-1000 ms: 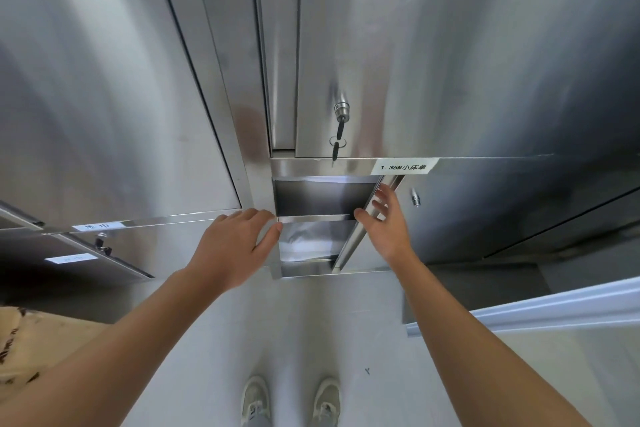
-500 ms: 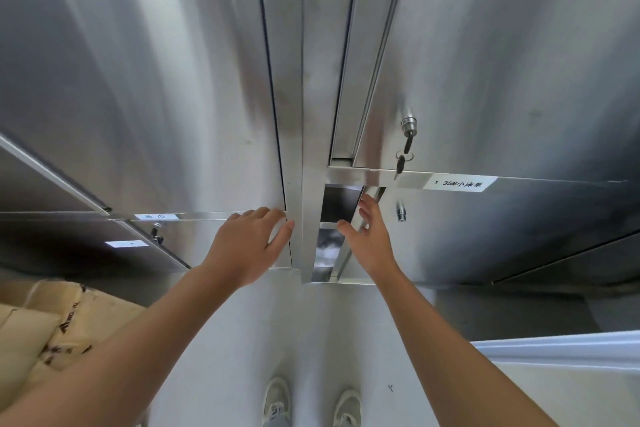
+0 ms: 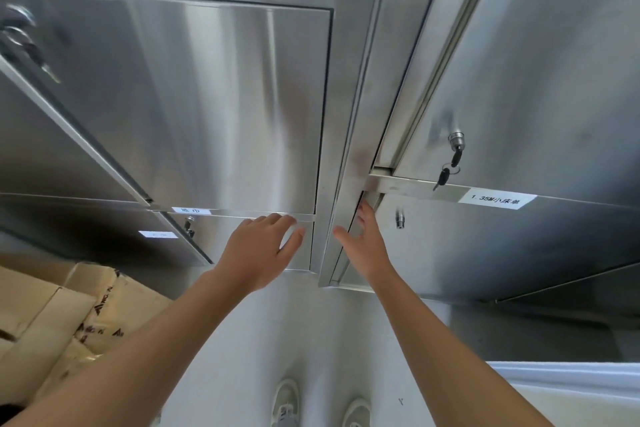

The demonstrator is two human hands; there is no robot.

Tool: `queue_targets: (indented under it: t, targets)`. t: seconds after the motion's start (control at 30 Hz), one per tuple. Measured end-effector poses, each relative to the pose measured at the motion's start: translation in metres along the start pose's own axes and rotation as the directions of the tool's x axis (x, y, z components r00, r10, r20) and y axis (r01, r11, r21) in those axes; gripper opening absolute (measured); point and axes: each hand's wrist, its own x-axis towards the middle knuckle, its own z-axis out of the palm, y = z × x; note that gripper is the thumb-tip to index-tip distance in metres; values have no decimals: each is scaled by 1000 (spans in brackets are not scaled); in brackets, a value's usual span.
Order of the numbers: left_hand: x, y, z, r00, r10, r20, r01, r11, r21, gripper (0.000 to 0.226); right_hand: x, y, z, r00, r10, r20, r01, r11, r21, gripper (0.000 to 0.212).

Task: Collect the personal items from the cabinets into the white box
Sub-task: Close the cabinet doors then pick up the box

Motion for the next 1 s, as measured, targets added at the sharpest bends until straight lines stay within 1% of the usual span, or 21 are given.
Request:
queue_targets:
  t: [0.1, 0.17, 0.2, 0.27, 0.33, 0.4, 0.47, 0.53, 0.6, 0.67, 0.77, 0.87, 0.93, 1.0]
  targets:
    - [-9, -1, -5, 1000, -19, 18, 19, 1000, -5, 53, -10, -11, 3, 999, 19, 30, -18, 999, -41, 81]
    - [-21, -1, -10, 999, -44, 20, 44, 999, -22, 49, -23, -19, 9, 997, 46, 58, -40, 993, -110, 85]
    - [-30, -2, -14, 998, -68, 13, 69, 997, -32, 48, -31, -24, 16, 995, 37, 88, -25, 990, -138, 84]
    - [-50, -11, -24, 992, -128, -9, 128, 991, -28, 48, -42, -37, 35, 986, -24, 163, 51, 985, -166, 80]
    - [-75, -25, -40, 978, -205, -45, 204, 979, -18, 51, -51, -55, 61, 965, -93, 245, 143, 971, -193, 70]
    - [-106, -41, -60, 950, -294, -102, 295, 955, -5, 55, -63, -75, 88, 918, -176, 355, 265, 939, -219, 61]
    - [-140, -52, -79, 901, -397, -176, 406, 914, 21, 55, -78, -94, 114, 846, -250, 472, 388, 894, -222, 52]
    - [-178, -58, -96, 825, -513, -238, 532, 847, 17, 53, -97, -111, 137, 751, -324, 575, 514, 834, -201, 47]
    - [-221, -54, -106, 745, -600, -290, 624, 781, -12, 46, -119, -125, 154, 643, -386, 661, 630, 758, -170, 46]
    - [-265, -42, -109, 654, -672, -347, 697, 714, -67, 40, -143, -136, 165, 533, -423, 733, 709, 696, -114, 51]
    - [-330, -10, -109, 508, -768, -389, 803, 586, -109, 44, -185, -145, 173, 366, -446, 817, 787, 617, -15, 56]
    - [-388, 23, -105, 372, -827, -421, 885, 453, -107, 55, -233, -150, 176, 236, -457, 857, 819, 568, 77, 50]
    - [-424, 45, -104, 269, -843, -465, 927, 357, -111, 52, -266, -155, 176, 155, -452, 878, 820, 555, 141, 51]
    - [-457, 67, -104, 187, -847, -498, 948, 289, -136, 49, -301, -160, 176, 65, -445, 893, 820, 533, 206, 51]
